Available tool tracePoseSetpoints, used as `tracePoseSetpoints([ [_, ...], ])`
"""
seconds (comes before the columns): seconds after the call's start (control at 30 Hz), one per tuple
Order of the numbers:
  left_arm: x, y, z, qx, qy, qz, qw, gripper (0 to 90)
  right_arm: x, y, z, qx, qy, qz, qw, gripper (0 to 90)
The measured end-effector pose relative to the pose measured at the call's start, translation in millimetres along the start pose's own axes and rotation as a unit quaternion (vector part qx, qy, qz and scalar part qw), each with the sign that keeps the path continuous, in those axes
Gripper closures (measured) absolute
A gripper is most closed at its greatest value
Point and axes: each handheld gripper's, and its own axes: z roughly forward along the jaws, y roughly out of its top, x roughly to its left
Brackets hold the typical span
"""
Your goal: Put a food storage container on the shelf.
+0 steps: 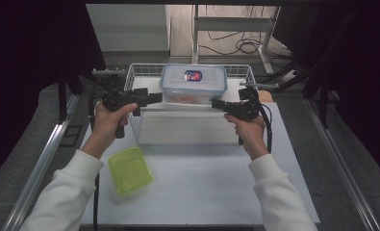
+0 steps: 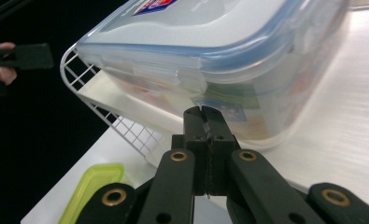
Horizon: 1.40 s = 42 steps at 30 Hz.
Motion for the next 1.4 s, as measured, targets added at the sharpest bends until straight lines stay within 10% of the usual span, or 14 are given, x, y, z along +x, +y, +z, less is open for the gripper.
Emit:
tracePoseSetpoints([
  [0.67, -0.8, -18.8, -8.9, 0.006, 0.003, -0.005, 1.0000, 19.8, -2.4, -13.9, -22.1, -0.014, 0.031, 0.000, 0.9994, 88.9],
  [1.4, -4.3, -127.2, -28.5, 0.056, 0.019, -0.005, 0.9982, 21.7, -17.8, -112.9, -58.8, 0.041, 0.050, -0.015, 0.9978, 81.6],
])
